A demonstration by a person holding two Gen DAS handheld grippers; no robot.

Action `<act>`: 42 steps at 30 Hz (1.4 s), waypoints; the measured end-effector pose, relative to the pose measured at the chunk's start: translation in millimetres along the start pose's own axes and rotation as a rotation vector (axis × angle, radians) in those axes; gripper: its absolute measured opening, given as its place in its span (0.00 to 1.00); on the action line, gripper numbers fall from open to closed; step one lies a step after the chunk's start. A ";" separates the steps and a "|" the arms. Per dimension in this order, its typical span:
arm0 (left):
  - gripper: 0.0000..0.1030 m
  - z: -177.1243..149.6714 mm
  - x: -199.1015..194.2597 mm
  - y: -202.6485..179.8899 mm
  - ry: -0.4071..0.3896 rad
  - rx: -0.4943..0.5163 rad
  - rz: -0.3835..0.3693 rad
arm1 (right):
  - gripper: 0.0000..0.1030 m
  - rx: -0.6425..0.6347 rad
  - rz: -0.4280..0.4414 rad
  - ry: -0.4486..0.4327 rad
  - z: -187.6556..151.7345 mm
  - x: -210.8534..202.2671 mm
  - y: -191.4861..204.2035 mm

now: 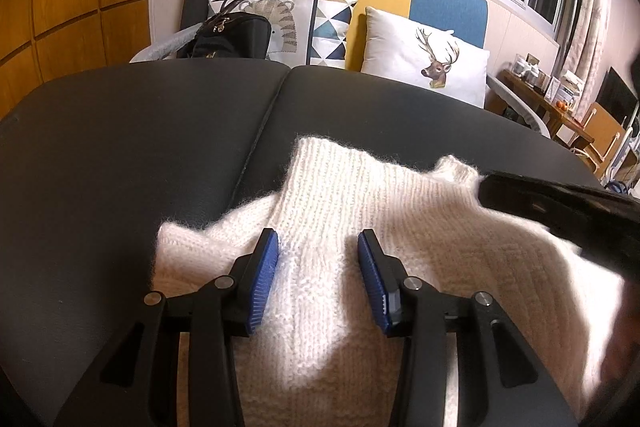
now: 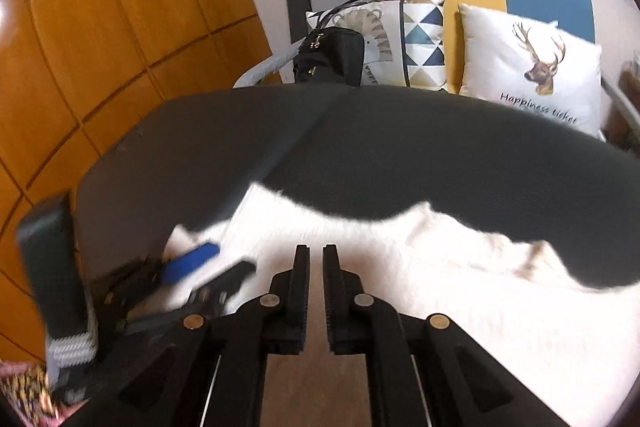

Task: Fold clothes
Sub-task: 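Move both open grippers over the cream sweater toward its folded edge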

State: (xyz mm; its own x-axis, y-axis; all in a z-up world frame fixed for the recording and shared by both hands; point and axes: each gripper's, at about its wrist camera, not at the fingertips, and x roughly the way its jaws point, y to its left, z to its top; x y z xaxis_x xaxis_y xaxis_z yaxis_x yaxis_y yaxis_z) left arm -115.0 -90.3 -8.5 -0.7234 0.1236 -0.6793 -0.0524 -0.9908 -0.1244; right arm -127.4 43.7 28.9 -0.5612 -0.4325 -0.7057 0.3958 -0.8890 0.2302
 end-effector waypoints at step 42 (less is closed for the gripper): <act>0.44 -56.5 -57.3 -38.6 -0.049 0.185 -0.173 | 0.09 0.241 -0.002 -0.060 -95.0 -91.1 -47.8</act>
